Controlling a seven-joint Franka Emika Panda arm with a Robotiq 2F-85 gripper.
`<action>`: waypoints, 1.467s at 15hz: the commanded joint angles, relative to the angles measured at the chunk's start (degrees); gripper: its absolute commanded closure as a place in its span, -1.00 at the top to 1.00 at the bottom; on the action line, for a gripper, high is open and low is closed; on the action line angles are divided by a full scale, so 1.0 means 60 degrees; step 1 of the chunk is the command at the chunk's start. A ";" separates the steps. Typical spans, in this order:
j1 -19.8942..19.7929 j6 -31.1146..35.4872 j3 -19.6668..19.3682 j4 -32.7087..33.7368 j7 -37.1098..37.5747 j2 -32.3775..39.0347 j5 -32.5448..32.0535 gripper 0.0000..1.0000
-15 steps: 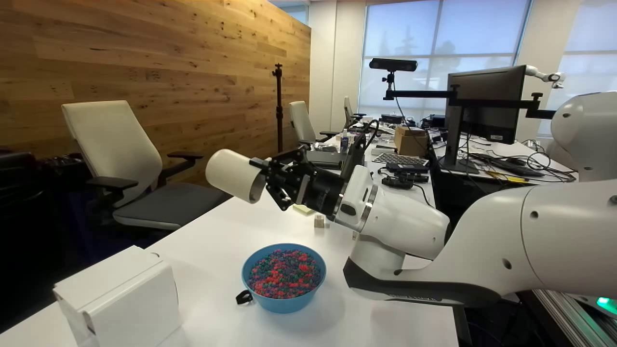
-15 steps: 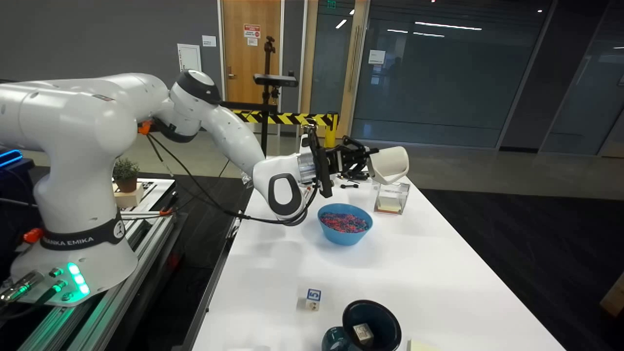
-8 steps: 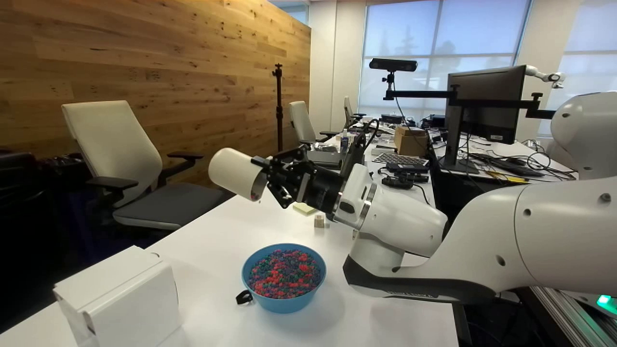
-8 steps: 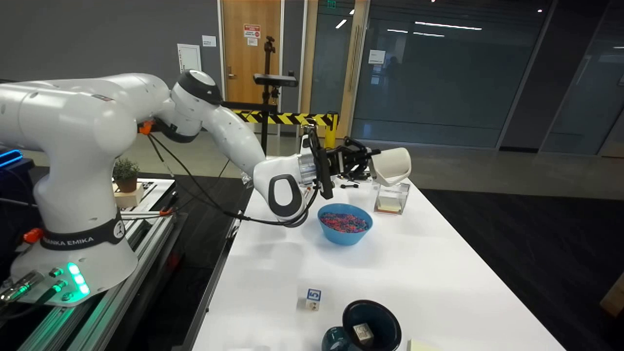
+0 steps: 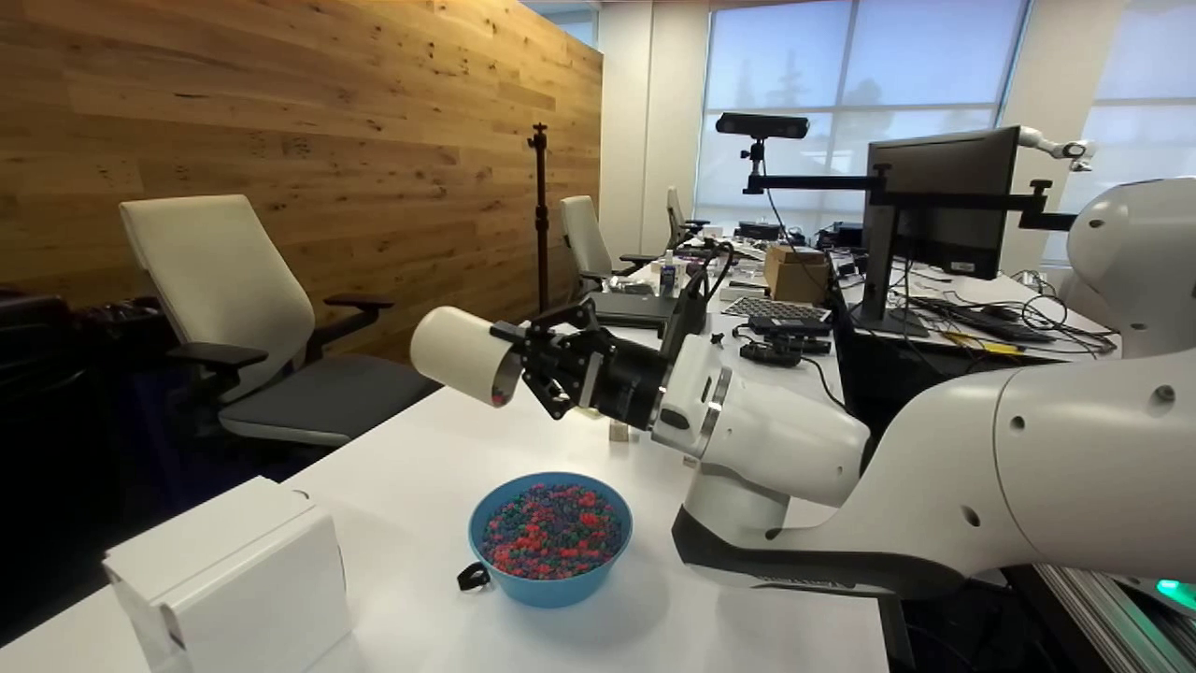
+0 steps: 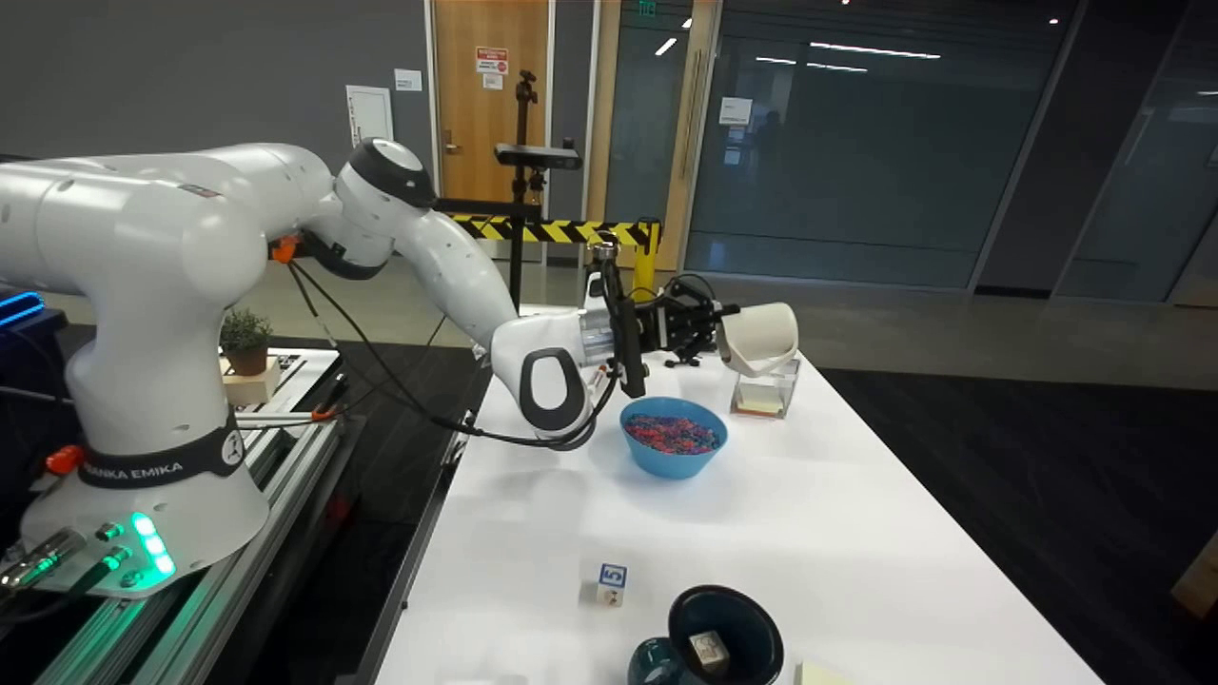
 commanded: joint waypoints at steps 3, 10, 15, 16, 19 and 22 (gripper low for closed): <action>-0.0006 0.0245 -0.0034 -0.0037 -0.0484 -0.0011 -0.0122 -0.97; -0.0022 0.0244 0.0049 0.0041 -0.1129 0.0000 -0.0215 -0.97; -0.0069 0.0246 0.0237 -0.0057 -0.1236 -0.0031 -0.0573 -0.97; -0.0069 0.0246 0.0266 -0.0060 -0.1250 -0.0032 -0.0609 -0.97; -0.0040 0.0247 0.0289 -0.0084 -0.1269 -0.0031 -0.0838 -0.97; 0.0010 0.0248 0.0242 -0.0072 -0.1356 -0.0037 -0.1078 -0.97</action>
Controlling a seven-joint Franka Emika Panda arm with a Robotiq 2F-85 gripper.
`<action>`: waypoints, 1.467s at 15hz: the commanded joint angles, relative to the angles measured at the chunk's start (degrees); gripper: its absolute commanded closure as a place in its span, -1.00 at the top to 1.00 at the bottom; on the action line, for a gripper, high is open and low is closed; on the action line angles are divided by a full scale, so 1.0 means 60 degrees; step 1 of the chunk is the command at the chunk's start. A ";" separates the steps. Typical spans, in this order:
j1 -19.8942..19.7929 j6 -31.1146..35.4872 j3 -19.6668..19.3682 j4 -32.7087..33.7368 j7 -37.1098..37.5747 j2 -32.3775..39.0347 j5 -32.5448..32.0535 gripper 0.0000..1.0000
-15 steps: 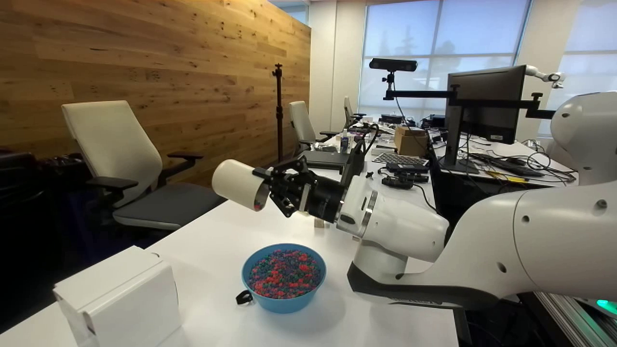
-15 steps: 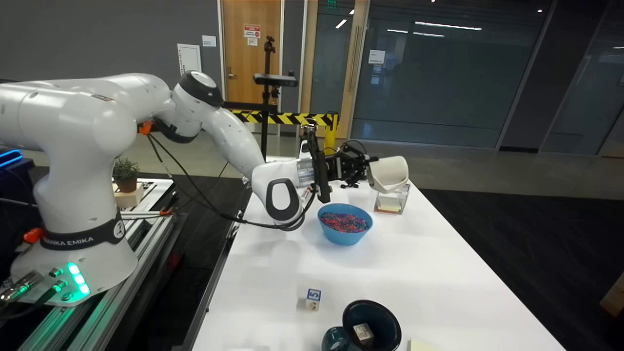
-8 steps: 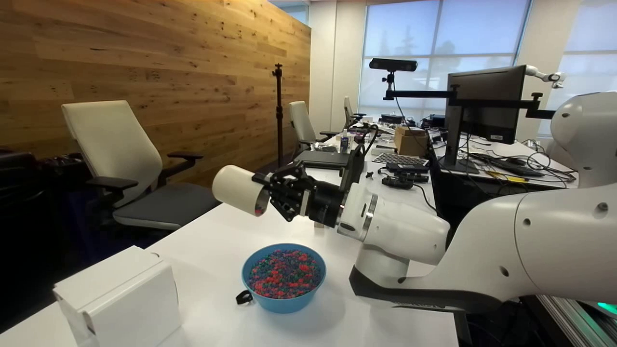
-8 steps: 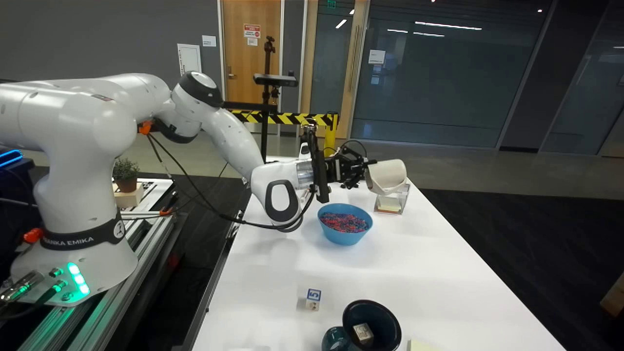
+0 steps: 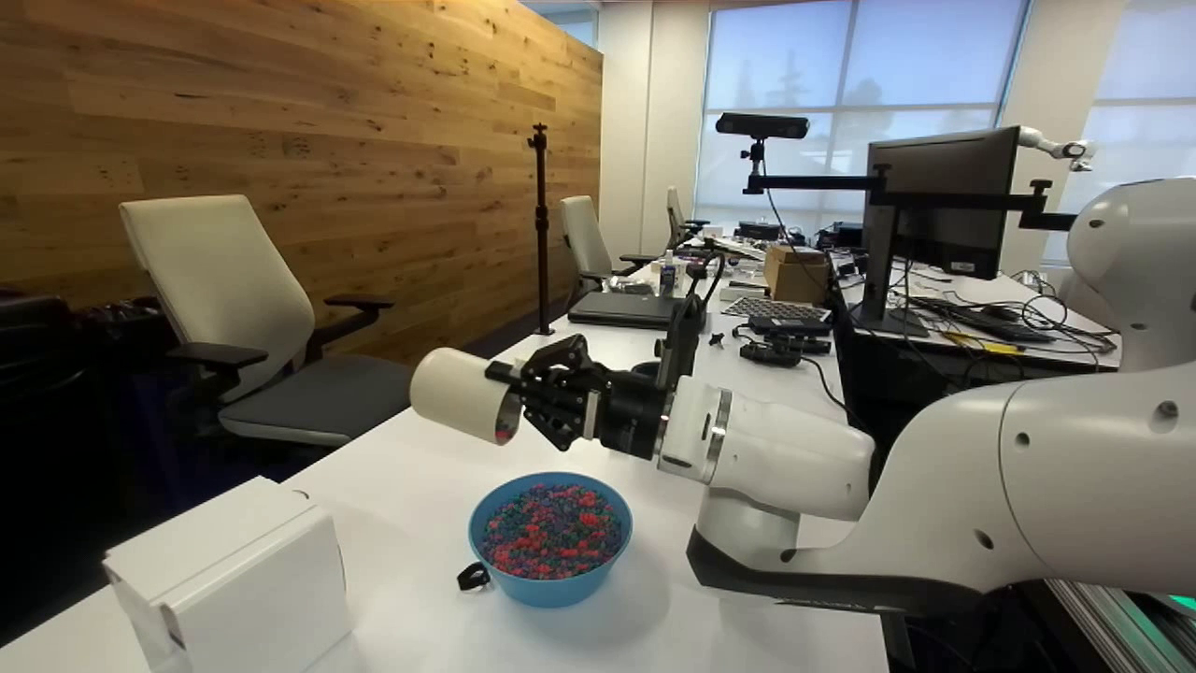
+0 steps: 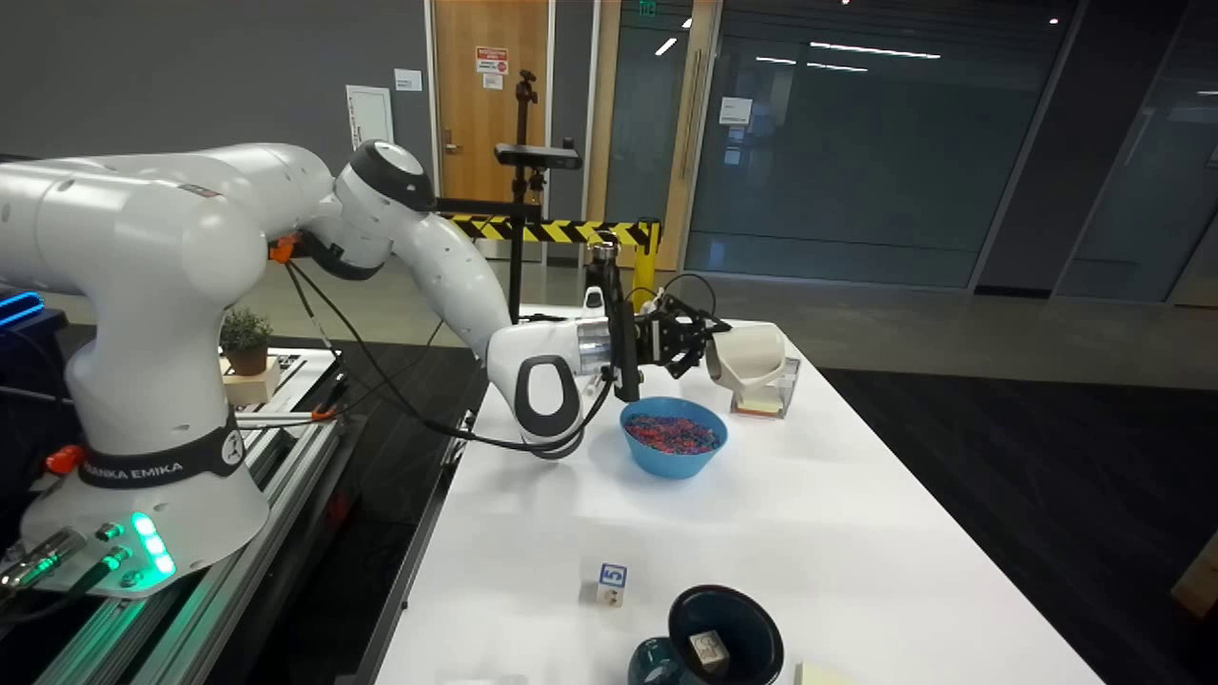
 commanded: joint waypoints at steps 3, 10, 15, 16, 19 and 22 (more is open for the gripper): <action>0.0130 0.0248 -0.0242 0.0132 -0.0586 -0.0033 -0.0223 -0.97; 0.0334 0.0242 -0.0478 0.0271 -0.0946 -0.0050 -0.0261 -0.97; 0.0247 0.0244 -0.0555 0.0231 -0.0985 -0.0049 -0.0465 -0.97; 0.0244 0.0244 -0.0562 0.0236 -0.1014 -0.0048 -0.0455 -0.97; 0.0248 0.0244 -0.0590 0.0253 -0.1111 -0.0048 -0.0439 -0.97; 0.0239 0.0244 -0.0733 0.0247 -0.1209 -0.0049 -0.0654 -0.97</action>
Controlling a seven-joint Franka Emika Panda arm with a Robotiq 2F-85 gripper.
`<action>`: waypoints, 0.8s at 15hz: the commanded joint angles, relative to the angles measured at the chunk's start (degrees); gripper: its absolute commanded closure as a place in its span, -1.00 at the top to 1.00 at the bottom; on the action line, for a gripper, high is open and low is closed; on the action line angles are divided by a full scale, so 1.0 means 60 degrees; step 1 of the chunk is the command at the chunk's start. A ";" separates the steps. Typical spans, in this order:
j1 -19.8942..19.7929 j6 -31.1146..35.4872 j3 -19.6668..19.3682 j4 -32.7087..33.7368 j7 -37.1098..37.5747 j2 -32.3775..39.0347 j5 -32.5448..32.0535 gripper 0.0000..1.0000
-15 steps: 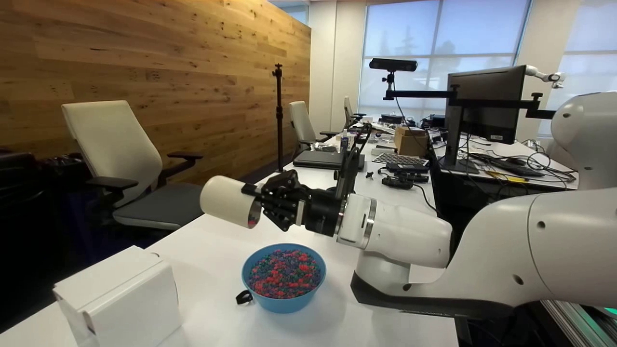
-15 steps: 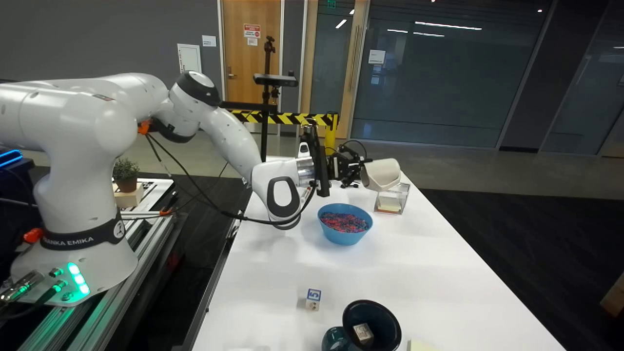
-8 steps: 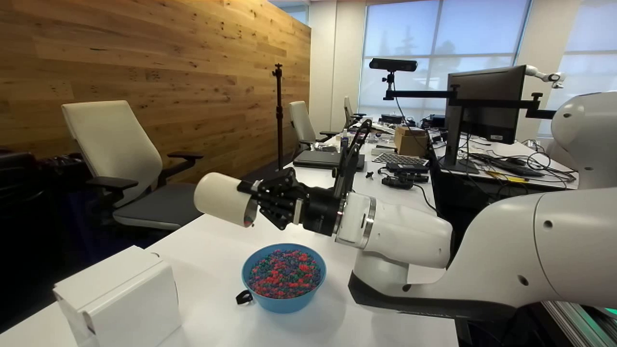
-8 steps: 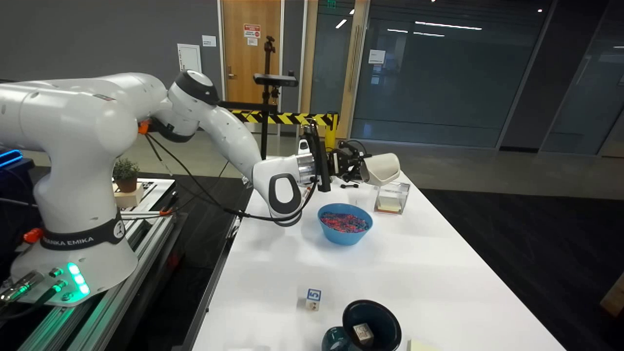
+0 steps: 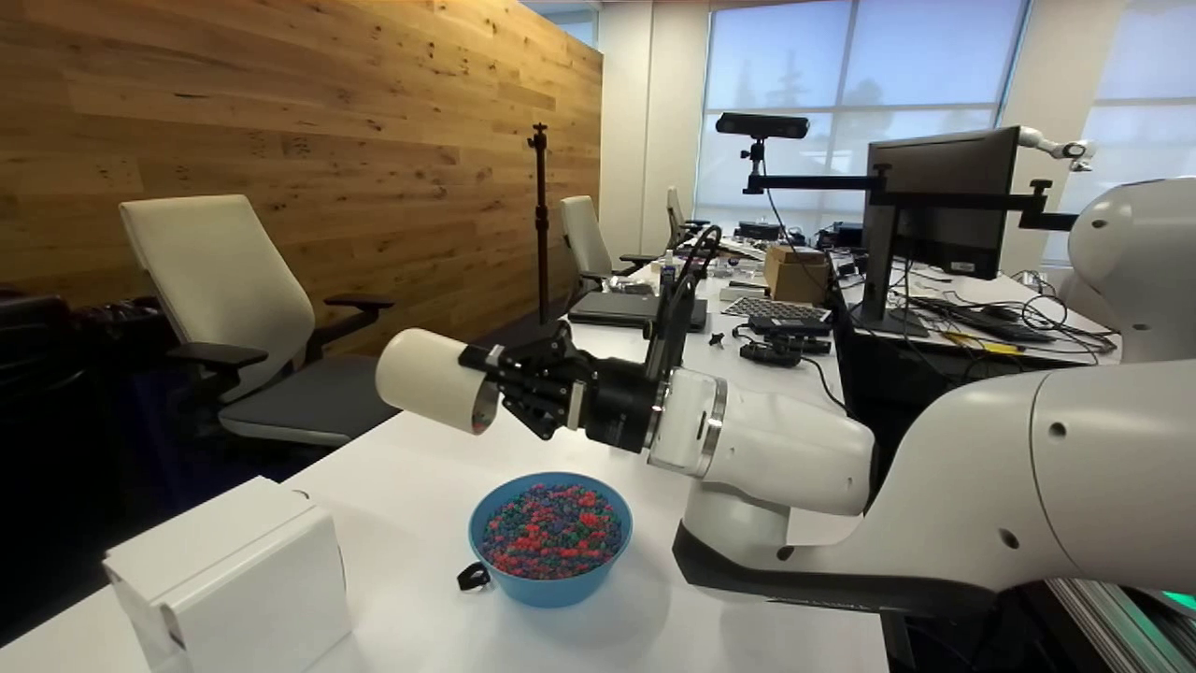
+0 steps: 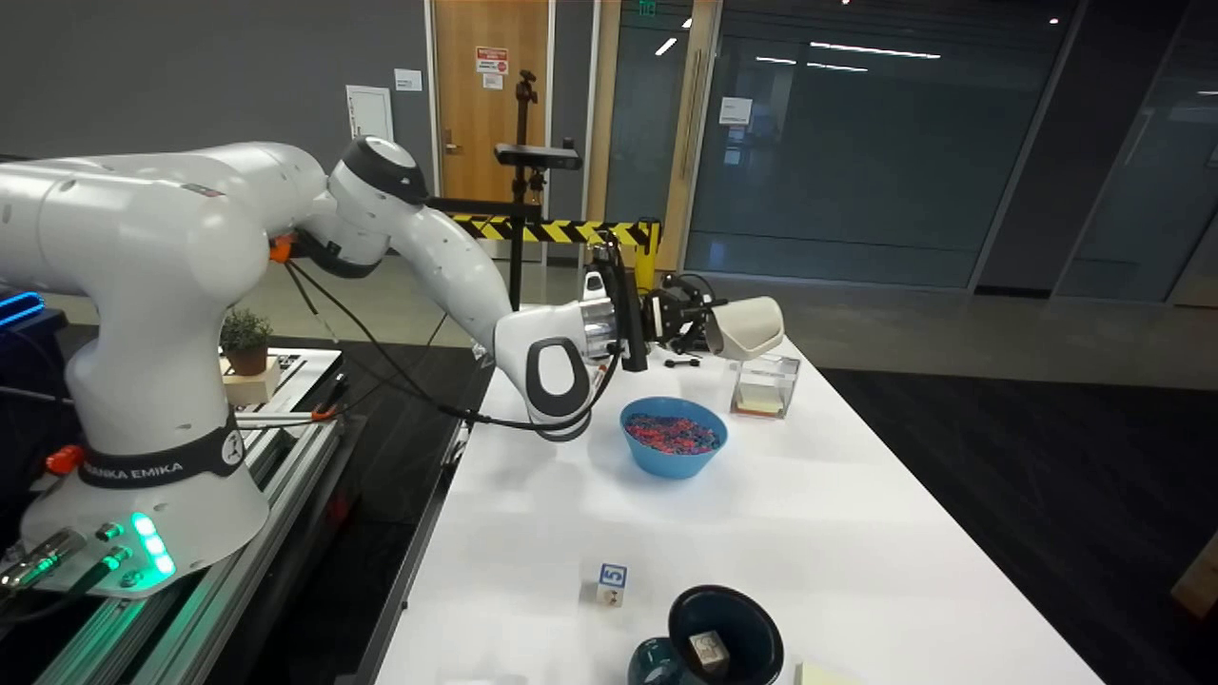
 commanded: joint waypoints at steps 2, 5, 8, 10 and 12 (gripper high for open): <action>-0.0089 0.0243 -0.0288 -0.0047 -0.0300 -0.0049 -0.0699 -0.97; -0.0252 0.0239 0.0037 0.0049 -0.0418 -0.0341 -0.0637 -0.89; -0.0291 0.0238 0.0039 0.0056 -0.0434 -0.0342 -0.0736 -0.89; -0.0291 0.0239 0.0039 0.0056 -0.0435 -0.0342 -0.0742 -0.89; -0.0349 0.0258 0.0133 0.0059 -0.0556 -0.0449 -0.0750 -0.97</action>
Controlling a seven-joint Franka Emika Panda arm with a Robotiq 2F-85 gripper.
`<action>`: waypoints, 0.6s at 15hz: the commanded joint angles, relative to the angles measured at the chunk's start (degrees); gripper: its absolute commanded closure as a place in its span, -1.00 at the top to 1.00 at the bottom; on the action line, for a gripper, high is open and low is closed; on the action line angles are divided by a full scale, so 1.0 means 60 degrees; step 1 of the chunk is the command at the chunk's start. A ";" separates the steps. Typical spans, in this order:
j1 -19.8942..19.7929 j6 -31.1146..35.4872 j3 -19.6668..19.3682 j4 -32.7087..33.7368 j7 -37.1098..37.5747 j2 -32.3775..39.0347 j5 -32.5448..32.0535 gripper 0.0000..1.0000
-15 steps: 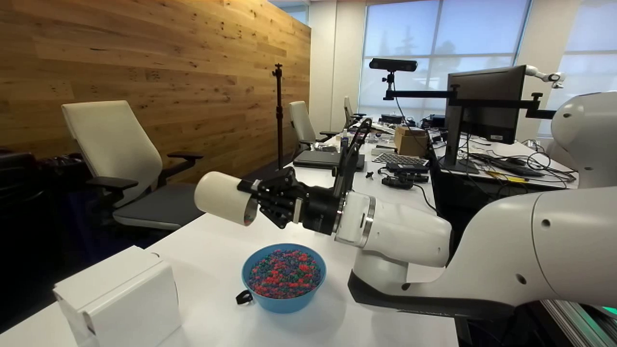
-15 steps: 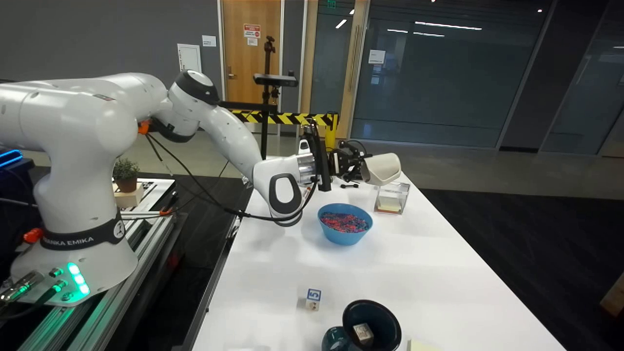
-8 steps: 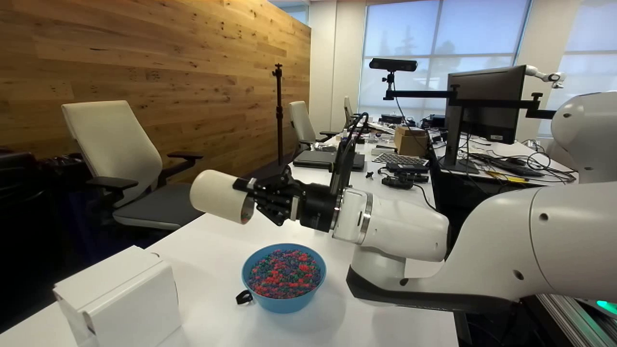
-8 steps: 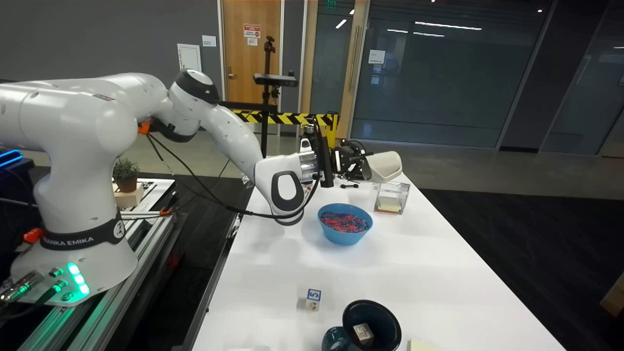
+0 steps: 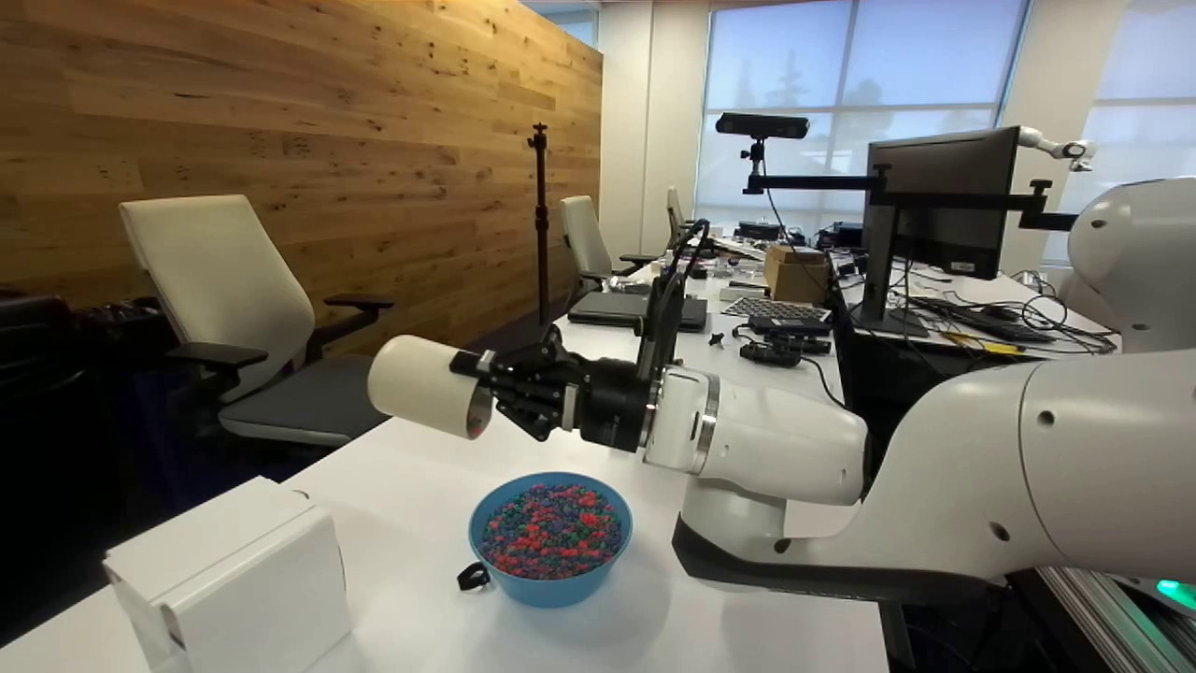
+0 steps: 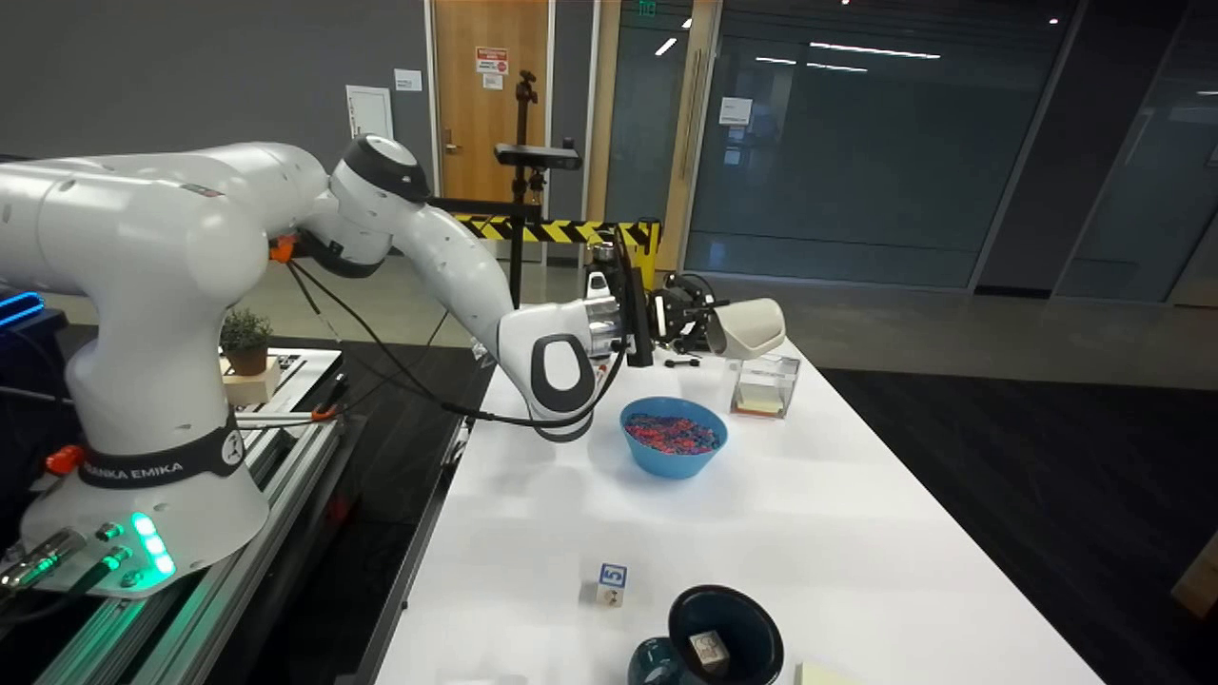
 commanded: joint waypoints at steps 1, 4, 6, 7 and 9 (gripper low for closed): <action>-0.0282 0.0263 0.0342 0.0063 -0.0521 -0.0425 -0.0027 -0.97; -0.0322 0.0263 0.0480 0.0047 -0.0568 -0.0419 -0.0043 -0.97; -0.0316 0.0264 0.0489 0.0045 -0.0556 -0.0369 -0.0033 -0.97; -0.0326 0.0264 0.0493 0.0070 -0.0612 -0.0356 0.0025 -0.97; -0.0245 0.0271 0.0346 0.0160 -0.0553 -0.0056 0.0312 -0.97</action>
